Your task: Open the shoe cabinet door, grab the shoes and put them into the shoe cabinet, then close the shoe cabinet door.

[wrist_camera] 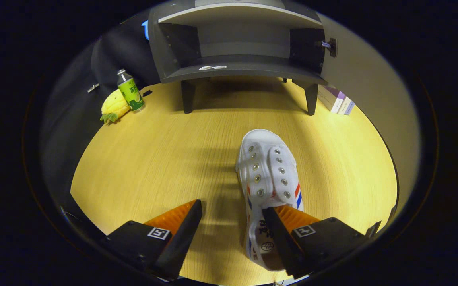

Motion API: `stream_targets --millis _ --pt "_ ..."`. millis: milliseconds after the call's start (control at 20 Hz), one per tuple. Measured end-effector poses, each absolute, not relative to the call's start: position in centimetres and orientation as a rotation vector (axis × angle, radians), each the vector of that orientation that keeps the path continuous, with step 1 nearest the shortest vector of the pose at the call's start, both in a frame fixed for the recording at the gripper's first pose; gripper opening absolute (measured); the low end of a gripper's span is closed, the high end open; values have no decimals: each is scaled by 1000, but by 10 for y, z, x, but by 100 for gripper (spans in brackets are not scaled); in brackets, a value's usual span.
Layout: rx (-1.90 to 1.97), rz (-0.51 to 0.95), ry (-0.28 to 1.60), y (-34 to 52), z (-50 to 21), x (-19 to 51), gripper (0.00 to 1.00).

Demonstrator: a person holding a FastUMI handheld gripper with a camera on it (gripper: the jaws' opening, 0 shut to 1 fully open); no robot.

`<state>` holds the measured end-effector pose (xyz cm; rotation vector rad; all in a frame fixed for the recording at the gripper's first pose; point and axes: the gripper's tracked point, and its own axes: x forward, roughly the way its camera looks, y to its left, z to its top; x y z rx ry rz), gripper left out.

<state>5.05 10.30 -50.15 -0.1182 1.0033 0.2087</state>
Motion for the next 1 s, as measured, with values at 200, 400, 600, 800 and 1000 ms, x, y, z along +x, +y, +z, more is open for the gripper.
stream_targets --millis 200,400,600,800,1000 --pt "-104 110 1005 91 -509 68 51" --pt "-32 61 998 94 -511 73 26" --pt "-36 72 979 100 -513 74 6" --pt "-32 80 907 101 -498 85 5" --pt "-14 89 869 104 -484 87 5"
